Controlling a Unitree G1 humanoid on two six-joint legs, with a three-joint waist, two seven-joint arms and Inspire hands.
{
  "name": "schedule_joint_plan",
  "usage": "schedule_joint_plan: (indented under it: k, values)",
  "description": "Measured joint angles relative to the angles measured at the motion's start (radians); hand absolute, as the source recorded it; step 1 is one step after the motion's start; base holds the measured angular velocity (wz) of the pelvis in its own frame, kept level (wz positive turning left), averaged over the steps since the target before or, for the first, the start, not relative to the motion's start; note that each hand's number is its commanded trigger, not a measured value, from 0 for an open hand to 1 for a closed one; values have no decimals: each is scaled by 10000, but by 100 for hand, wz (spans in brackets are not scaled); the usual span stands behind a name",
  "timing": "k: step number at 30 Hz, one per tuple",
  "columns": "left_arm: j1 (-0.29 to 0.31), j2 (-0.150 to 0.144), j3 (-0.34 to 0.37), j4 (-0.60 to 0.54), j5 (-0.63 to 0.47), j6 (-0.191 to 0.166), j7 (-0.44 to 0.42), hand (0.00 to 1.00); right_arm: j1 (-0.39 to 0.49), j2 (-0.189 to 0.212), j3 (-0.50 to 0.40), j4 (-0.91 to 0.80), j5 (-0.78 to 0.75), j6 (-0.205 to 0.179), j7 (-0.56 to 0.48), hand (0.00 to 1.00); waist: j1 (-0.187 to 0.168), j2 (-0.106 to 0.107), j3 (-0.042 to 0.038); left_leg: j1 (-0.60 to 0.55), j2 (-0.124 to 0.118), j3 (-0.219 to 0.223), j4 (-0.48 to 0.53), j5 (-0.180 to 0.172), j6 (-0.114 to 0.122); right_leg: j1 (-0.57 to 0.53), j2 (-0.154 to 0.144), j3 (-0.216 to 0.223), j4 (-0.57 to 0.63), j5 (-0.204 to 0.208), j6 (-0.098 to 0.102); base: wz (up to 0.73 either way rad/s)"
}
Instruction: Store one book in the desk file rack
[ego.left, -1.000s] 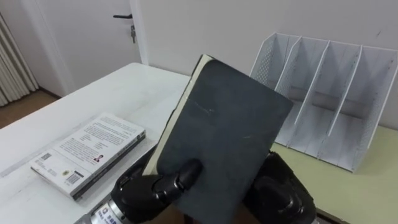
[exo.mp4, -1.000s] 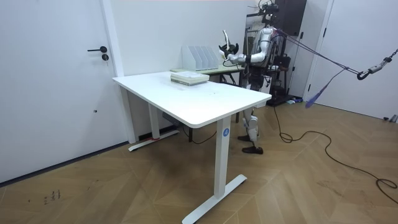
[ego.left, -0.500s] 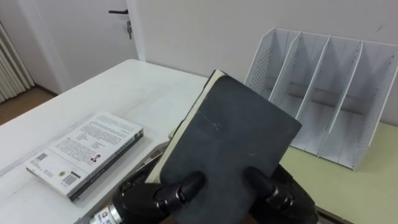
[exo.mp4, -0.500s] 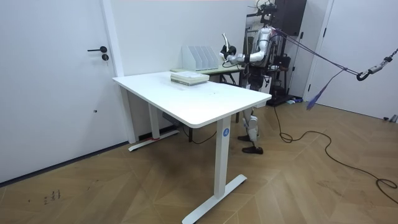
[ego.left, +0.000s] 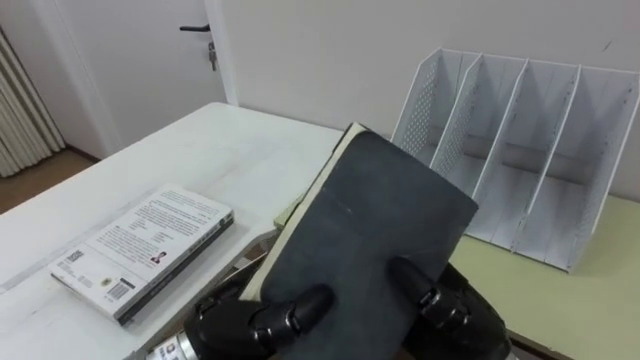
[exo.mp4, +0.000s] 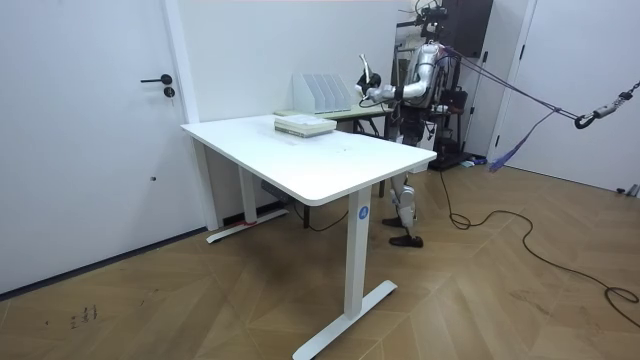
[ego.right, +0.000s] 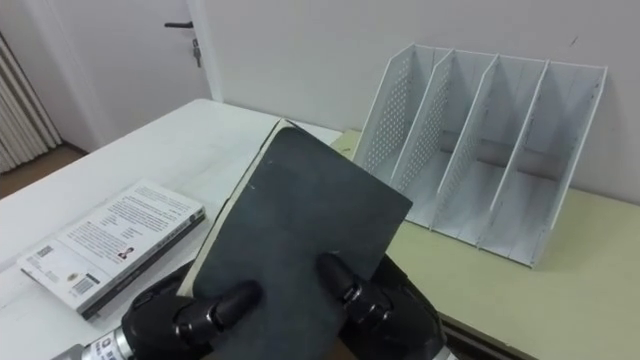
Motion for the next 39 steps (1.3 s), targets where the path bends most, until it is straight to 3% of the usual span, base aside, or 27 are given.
schedule_joint_plan:
  k: [9,14,20,25,28,32,37,39]
  values:
    - [0,47,23,-1,441,-19,-40,0,-1,-101,-156,10,-138,-211,-72,100,99,-51,43,-5,3,45,8,0,-1,-62,-7,2,-23,1,-4,0]
    - [23,49,12,92,443,-24,-67,0,-1,-332,-163,28,-139,-217,-71,100,185,-179,134,-48,12,11,-9,0,-2,-93,-1,2,-2,-12,-18,0]
    - [304,68,-22,1317,423,-300,85,0,-4,-479,-243,127,-554,-216,-208,100,-10,-275,129,-33,7,13,-42,2,-4,-107,-8,-26,21,-23,-18,-1]
    - [909,51,-212,2854,1206,-678,136,0,-132,-492,-662,-55,-1545,-338,-942,100,-63,-538,84,19,-10,23,-47,4,-6,-175,-11,28,152,-58,-35,-6]
    - [1267,25,-239,3685,2195,-951,532,0,-426,-492,-1010,-64,-2794,-441,-1428,100,-289,-694,101,11,-52,31,-37,4,-6,-158,-13,2,132,-56,-25,1]
    - [1706,-178,-306,4425,3056,-1332,996,0,-574,-449,-1608,-501,-4372,-583,-2058,100,-584,-746,118,97,-65,25,-55,6,-1,8,-12,-26,-1,-4,13,9]
    - [2230,-598,-407,5042,3744,-1914,1656,0,-1121,-391,-1966,-893,-6538,-1330,-3629,100,-768,-831,161,108,-85,10,-180,7,1,-13,63,5,-7,-13,5,-6]
    - [2294,-673,-446,5405,3968,-2214,1688,0,-1144,-285,-2073,-1177,-7362,-1441,-4257,100,-733,-817,164,151,-77,31,-226,7,1,-39,142,124,-19,-4,-2,-14]
